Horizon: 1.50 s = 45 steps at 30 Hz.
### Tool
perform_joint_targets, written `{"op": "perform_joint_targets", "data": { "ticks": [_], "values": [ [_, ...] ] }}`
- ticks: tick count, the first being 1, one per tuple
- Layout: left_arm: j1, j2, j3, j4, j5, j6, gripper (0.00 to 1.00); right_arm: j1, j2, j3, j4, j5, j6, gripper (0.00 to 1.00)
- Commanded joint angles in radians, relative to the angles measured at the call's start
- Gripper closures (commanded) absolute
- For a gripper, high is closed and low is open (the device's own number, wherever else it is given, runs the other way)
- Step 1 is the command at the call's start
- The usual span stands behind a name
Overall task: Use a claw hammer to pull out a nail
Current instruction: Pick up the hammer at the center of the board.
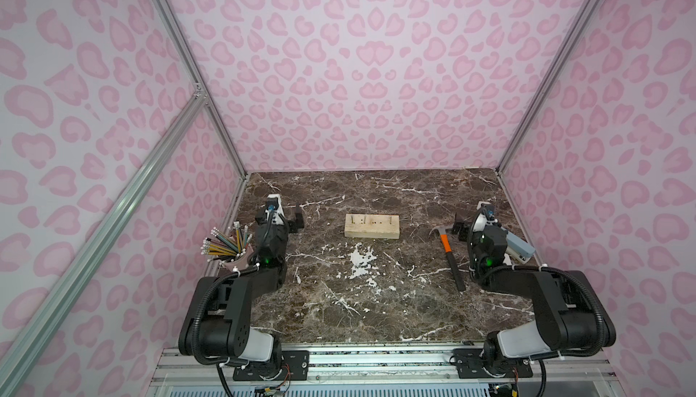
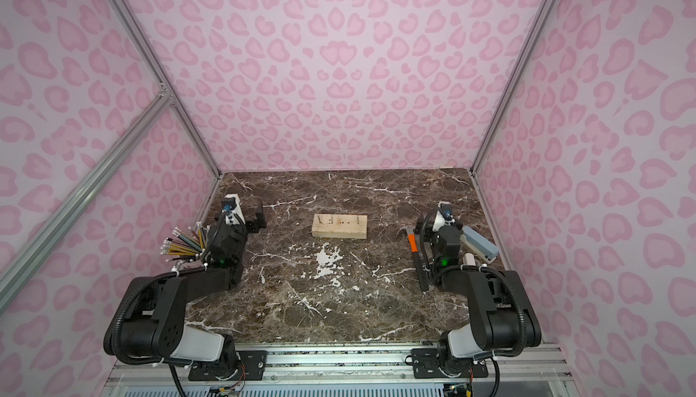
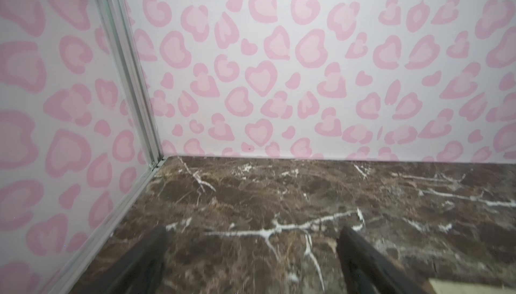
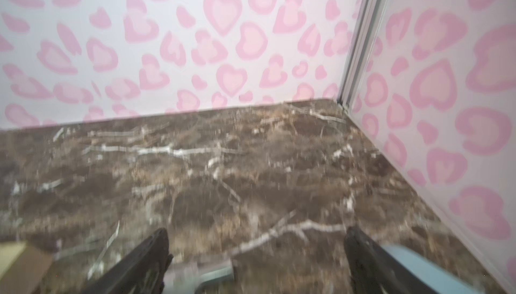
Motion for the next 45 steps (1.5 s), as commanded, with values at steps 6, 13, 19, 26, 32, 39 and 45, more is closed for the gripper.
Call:
{"op": "perform_joint_targets", "data": {
  "ticks": [6,13,19,26,32,39,45],
  "values": [
    [-0.026,-0.113,0.145,-0.275,0.022,-0.104,0.03,-0.066,-0.153,0.091,-0.298,-0.125,0.180,0.00],
    [0.007,-0.228,0.183,-0.317,0.216,-0.400,0.03,-0.190,-0.236,0.196,-0.511,-0.369,0.466,0.00],
    [0.024,-0.151,0.286,-0.508,0.461,-0.564,0.09,-0.349,-0.152,0.164,-0.364,-0.743,0.715,0.23],
    [-0.084,-0.172,0.313,-0.736,0.461,-0.514,0.19,-0.126,-0.039,0.435,-0.936,-0.497,0.371,0.33],
    [-0.208,-0.208,0.283,-0.825,0.426,-0.529,0.30,-0.022,0.080,0.532,-1.092,-0.355,0.330,0.48],
    [-0.379,-0.177,0.257,-0.839,0.378,-0.566,0.35,0.057,0.260,0.652,-1.226,-0.263,0.283,0.54],
    [-0.441,-0.144,0.269,-0.838,0.366,-0.583,0.35,0.086,0.325,0.655,-1.246,-0.212,0.285,0.51]
  ]
}}
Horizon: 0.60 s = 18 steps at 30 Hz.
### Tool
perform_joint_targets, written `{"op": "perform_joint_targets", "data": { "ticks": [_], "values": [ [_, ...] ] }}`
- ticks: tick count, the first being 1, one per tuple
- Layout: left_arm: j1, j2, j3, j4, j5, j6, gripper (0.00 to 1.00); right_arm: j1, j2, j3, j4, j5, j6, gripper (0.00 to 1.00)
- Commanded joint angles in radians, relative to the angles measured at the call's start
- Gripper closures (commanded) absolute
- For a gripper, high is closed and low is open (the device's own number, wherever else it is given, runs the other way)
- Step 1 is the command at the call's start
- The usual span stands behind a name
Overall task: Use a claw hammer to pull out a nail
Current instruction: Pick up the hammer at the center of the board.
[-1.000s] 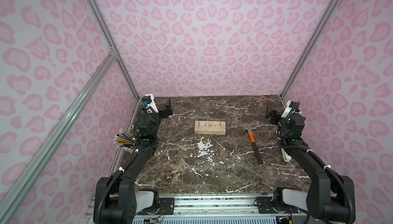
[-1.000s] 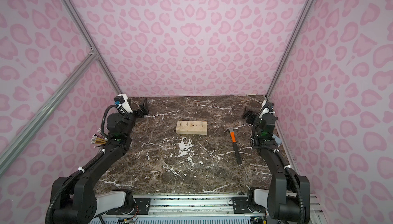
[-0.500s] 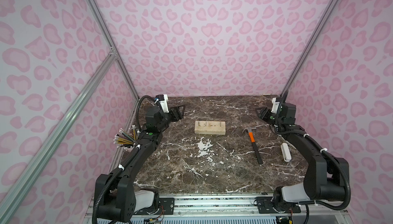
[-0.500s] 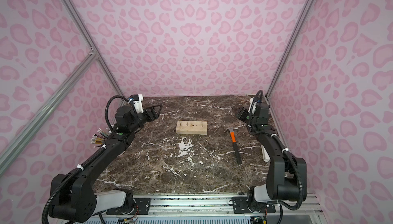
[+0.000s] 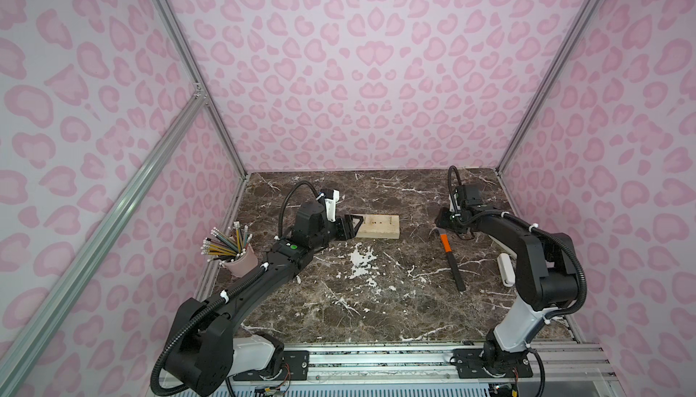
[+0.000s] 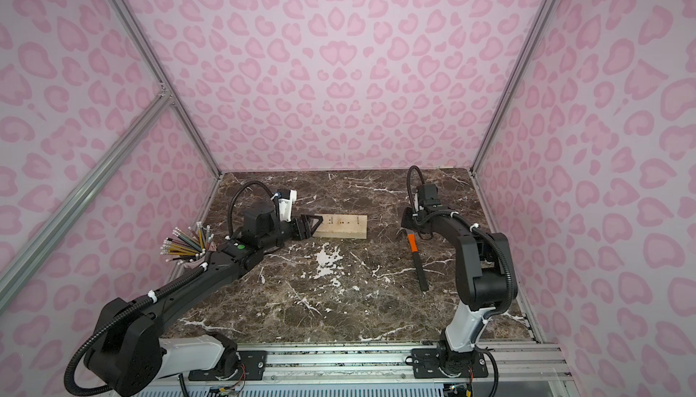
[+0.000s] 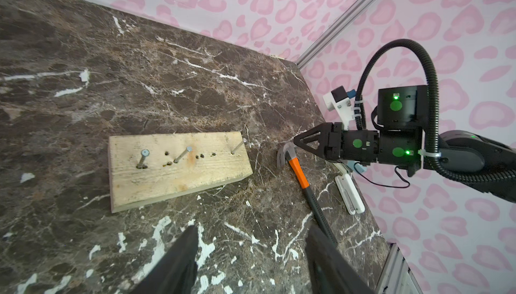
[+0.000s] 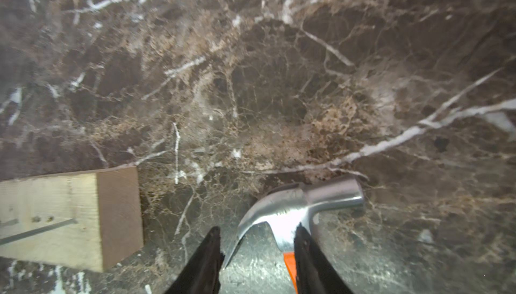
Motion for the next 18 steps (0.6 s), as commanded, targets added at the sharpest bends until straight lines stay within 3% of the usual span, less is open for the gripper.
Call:
{"op": "perform_joint_targets", "data": {
  "ticks": [1,13,18],
  "values": [
    [-0.025,0.018,0.015,0.009,-0.025,-0.009,0.35,0.008,0.021,0.011,-0.031,0.058,-0.016,0.51],
    [-0.075,0.077,0.052,0.007,-0.042,-0.014,0.34,0.036,0.013,-0.056,-0.057,0.098,-0.025,0.48],
    [-0.080,0.094,0.061,0.006,-0.042,-0.015,0.34,0.041,0.014,-0.088,-0.051,0.102,-0.027,0.53]
  ]
}}
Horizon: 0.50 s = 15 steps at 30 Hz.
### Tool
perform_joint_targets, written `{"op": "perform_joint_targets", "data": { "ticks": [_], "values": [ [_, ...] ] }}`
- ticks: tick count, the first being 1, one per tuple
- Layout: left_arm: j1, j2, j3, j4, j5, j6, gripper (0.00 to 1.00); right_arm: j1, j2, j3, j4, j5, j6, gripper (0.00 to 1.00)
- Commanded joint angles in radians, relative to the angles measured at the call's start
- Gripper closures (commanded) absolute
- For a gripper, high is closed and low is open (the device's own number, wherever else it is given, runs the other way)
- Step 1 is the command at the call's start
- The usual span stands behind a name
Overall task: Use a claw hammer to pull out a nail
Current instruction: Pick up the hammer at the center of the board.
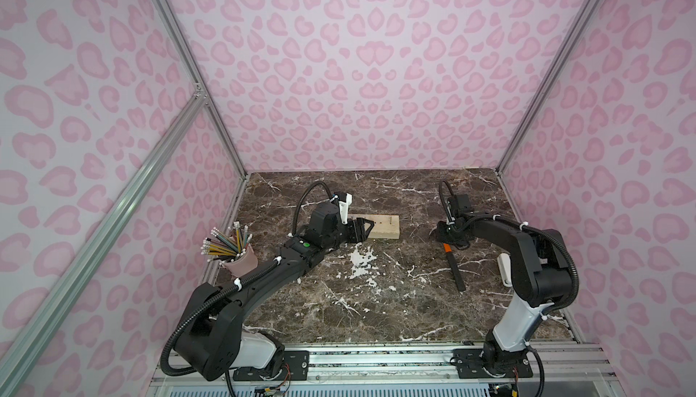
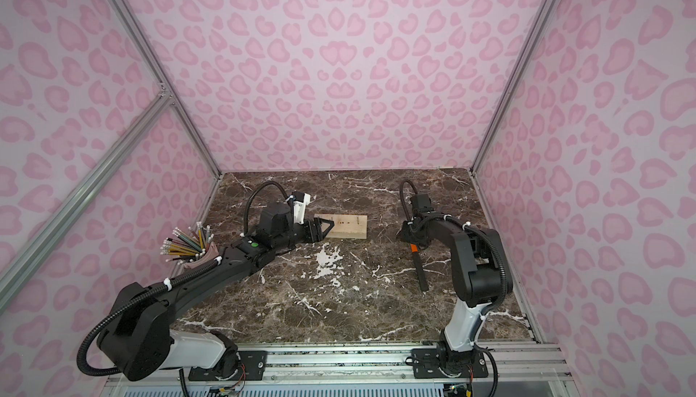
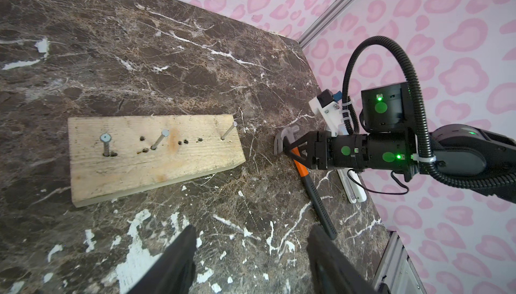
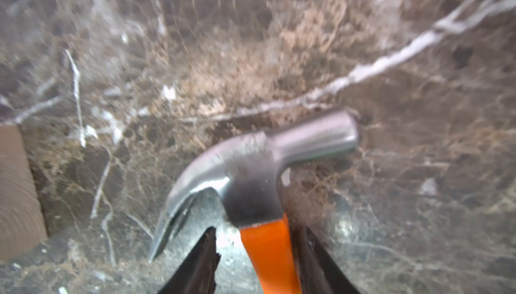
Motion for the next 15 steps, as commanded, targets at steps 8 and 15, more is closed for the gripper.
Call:
{"op": "perform_joint_targets", "data": {
  "ticks": [8,15],
  "values": [
    [-0.005,0.020,0.026,0.013,-0.008,-0.007,0.34,0.064,0.036,0.007,-0.036,0.080,-0.004,0.62],
    [-0.008,0.015,0.026,0.000,-0.016,-0.006,0.34,0.124,0.039,-0.001,-0.062,0.127,0.010,0.57]
  ]
}}
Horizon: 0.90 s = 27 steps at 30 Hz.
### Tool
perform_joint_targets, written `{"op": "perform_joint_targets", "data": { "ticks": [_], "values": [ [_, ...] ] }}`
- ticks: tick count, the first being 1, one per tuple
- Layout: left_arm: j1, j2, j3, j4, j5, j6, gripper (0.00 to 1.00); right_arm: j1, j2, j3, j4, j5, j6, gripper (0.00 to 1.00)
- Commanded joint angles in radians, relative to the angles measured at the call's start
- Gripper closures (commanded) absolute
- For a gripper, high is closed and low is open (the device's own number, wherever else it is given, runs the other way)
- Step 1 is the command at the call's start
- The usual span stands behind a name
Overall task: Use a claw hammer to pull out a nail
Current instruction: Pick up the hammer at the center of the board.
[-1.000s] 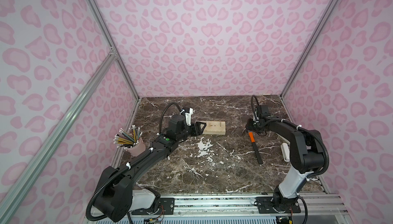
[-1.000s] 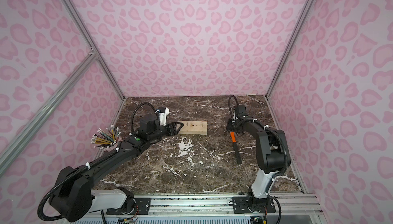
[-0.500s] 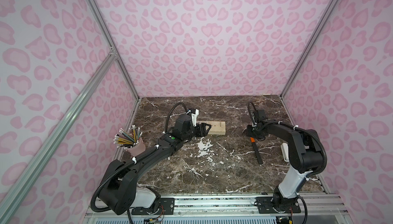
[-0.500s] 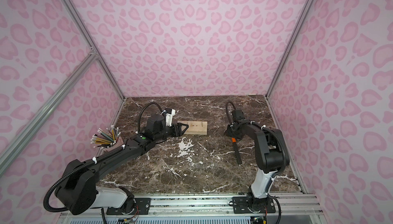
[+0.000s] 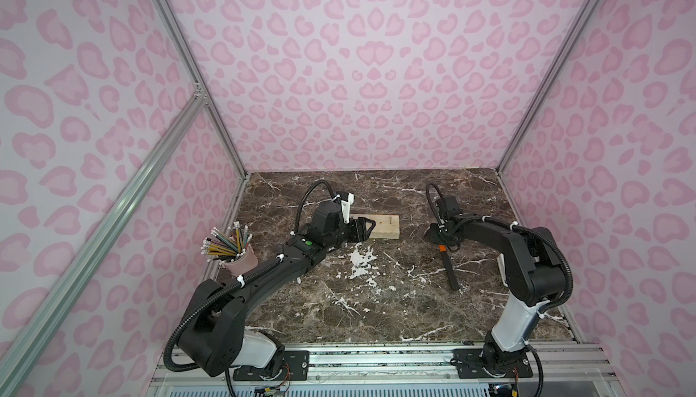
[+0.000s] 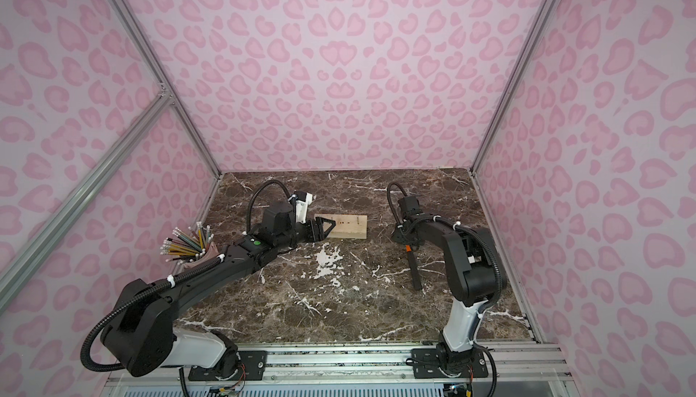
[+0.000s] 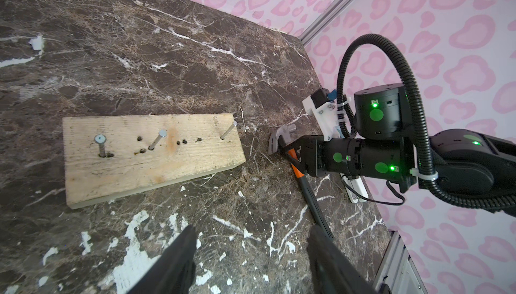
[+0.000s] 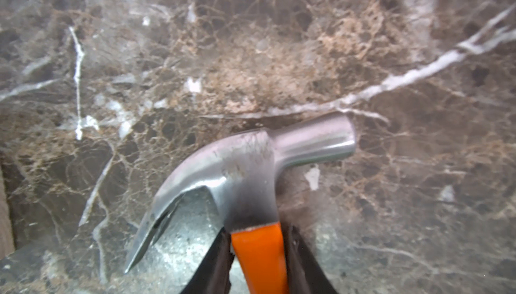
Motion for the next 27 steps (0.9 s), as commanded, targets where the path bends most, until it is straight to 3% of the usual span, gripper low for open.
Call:
{"op": "perform_joint_targets", "data": {
  "ticks": [1,11,14,19,24,27],
  "values": [
    [0.000,-0.007,0.007,0.016,-0.011,-0.005,0.34,0.025,0.008,-0.014,-0.089,-0.001,0.014,0.56],
    [-0.001,-0.007,-0.008,0.030,-0.010,-0.016,0.34,0.038,-0.036,-0.046,-0.104,0.020,0.014,0.59],
    [-0.003,-0.008,-0.010,0.033,-0.012,-0.017,0.34,0.038,-0.035,-0.049,-0.094,0.017,0.012,0.65],
    [-0.004,-0.017,-0.017,0.033,-0.018,-0.020,0.34,0.047,0.005,-0.031,-0.081,-0.002,0.012,0.86],
    [-0.004,-0.032,-0.030,0.032,-0.033,-0.025,0.34,0.065,0.000,-0.007,-0.084,-0.018,0.017,0.99],
    [-0.004,-0.039,-0.033,0.033,-0.039,-0.026,0.34,0.064,-0.047,-0.006,-0.077,-0.048,0.020,1.00]
  ]
}}
